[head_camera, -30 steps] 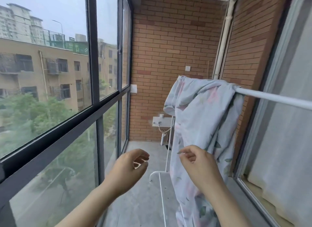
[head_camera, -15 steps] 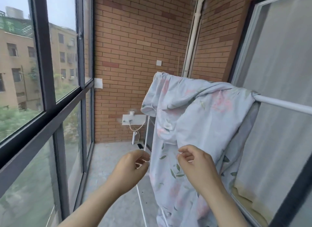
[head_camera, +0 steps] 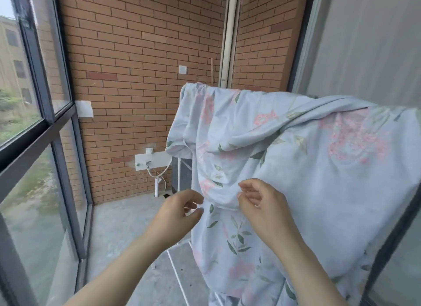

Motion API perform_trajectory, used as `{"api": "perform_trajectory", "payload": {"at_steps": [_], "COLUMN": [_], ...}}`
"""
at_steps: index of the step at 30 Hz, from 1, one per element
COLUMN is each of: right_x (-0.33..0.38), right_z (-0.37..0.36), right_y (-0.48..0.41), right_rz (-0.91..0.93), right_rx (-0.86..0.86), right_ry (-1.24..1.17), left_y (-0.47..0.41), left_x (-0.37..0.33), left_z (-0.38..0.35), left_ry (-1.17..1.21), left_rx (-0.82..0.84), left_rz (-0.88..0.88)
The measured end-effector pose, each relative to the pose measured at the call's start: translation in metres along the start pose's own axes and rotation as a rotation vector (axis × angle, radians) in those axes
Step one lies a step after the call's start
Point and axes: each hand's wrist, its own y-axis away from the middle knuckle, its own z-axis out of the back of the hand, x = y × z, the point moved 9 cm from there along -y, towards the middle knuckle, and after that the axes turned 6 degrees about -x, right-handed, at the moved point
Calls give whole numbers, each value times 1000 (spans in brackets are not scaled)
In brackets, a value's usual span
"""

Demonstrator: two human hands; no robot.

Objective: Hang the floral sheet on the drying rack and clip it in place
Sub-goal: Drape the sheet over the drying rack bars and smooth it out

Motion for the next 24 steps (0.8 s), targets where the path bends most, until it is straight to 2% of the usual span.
{"api": "perform_trajectory", "payload": {"at_steps": [5,14,20,24], "right_x": [-17,-49,-51,-43], "right_z": [-22,-5,9,16], "right_y": [-30,-40,-21,-10], "right_rz": [-65,-297,-433,-458], "right_rx": [-57,-390,-513,-568], "right_ry": [49,313,463,573], "left_y": [-58,-147,-156,-156], "left_x": [38,60,32,24], "left_z": [-24,-103,-140,-153], "left_ry": [45,157,210,268], "left_rx": [89,370,396,279], "left_rz": [-45,-227,-367,-347]}}
